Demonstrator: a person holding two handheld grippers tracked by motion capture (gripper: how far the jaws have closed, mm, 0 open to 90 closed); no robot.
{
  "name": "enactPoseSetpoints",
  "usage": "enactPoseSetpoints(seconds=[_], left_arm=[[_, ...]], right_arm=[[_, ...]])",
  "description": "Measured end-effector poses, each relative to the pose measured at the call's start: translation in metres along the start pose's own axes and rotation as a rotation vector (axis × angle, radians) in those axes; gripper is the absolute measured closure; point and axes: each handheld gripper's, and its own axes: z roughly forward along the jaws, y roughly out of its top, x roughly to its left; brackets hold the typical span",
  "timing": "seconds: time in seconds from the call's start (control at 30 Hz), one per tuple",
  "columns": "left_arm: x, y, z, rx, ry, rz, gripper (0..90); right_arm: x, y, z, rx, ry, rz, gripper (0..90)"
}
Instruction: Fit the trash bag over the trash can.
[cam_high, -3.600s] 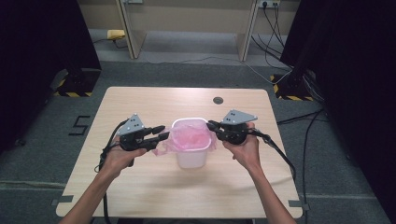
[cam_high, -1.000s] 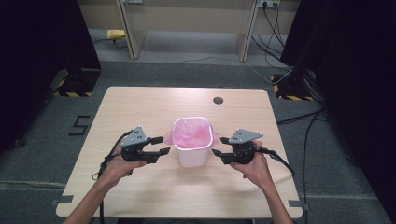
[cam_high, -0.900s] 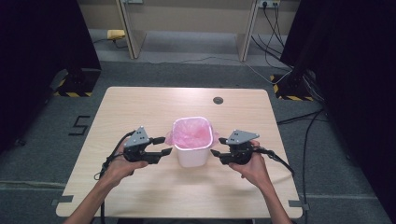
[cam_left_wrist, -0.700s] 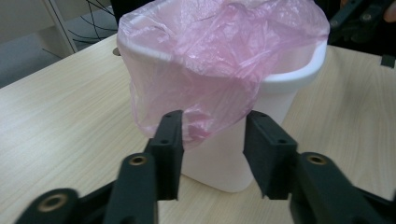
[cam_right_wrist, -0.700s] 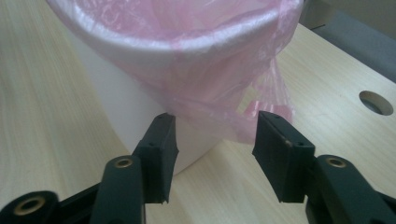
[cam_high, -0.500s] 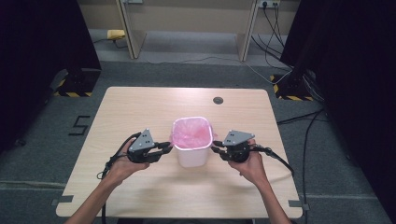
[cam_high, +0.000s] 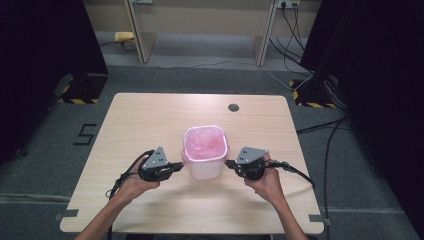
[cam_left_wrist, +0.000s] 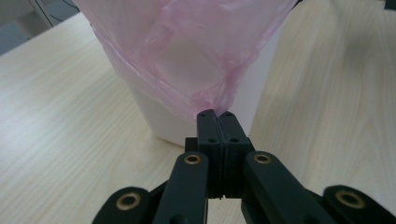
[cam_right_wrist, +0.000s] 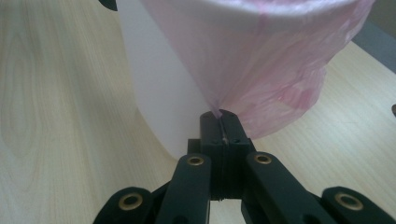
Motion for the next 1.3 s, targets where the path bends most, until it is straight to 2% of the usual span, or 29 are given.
enactPoseSetpoints(seconds=[0.23, 0.47, 0.53, 0.73, 0.87, 0.97, 1.03, 1.1, 1.13, 1.17, 1.23, 1.27, 1.3], left_arm=[[0.005, -0.007, 0.018, 0.047, 0.002, -0.018, 89.3], [0.017, -0.014, 0.047, 0.107, 0.020, -0.039, 89.0], [0.020, -0.014, 0.052, 0.108, 0.029, -0.054, 88.9], [0.026, -0.010, 0.063, 0.115, 0.056, -0.056, 88.8], [0.029, -0.013, 0.068, 0.132, 0.045, -0.058, 87.0], [0.028, -0.017, 0.068, 0.142, 0.044, -0.056, 85.6], [0.028, -0.020, 0.061, 0.138, 0.045, -0.068, 81.7], [0.028, -0.020, 0.057, 0.129, 0.050, -0.073, 78.8], [0.028, -0.020, 0.046, 0.108, 0.060, -0.076, 71.5], [0.028, -0.020, 0.046, 0.108, 0.060, -0.076, 68.5], [0.028, -0.020, 0.035, 0.083, 0.073, -0.086, 65.4], [0.027, -0.020, 0.024, 0.059, 0.086, -0.098, 59.9], [0.027, -0.020, 0.024, 0.059, 0.086, -0.098, 58.4]], right_arm=[[0.002, -0.004, 0.006, 0.023, 0.003, 0.004, 90.0], [0.003, -0.011, 0.021, 0.068, 0.012, 0.014, 90.0], [0.003, -0.014, 0.023, 0.074, 0.018, 0.022, 90.0], [0.005, -0.015, 0.024, 0.080, 0.024, 0.027, 90.0], [0.007, -0.016, 0.023, 0.079, 0.024, 0.033, 90.0], [0.008, -0.016, 0.023, 0.076, 0.019, 0.038, 90.0], [0.006, -0.017, 0.021, 0.083, -0.005, 0.073, 80.7], [0.005, -0.017, 0.019, 0.085, -0.013, 0.071, 77.3], [0.006, -0.017, 0.014, 0.089, -0.025, 0.089, 67.3], [0.006, -0.017, 0.014, 0.089, -0.025, 0.089, 67.3], [0.006, -0.018, 0.007, 0.079, -0.033, 0.106, 62.7], [0.007, -0.019, 0.000, 0.066, -0.040, 0.126, 57.6], [0.007, -0.019, -0.003, 0.056, -0.046, 0.139, 55.9]])
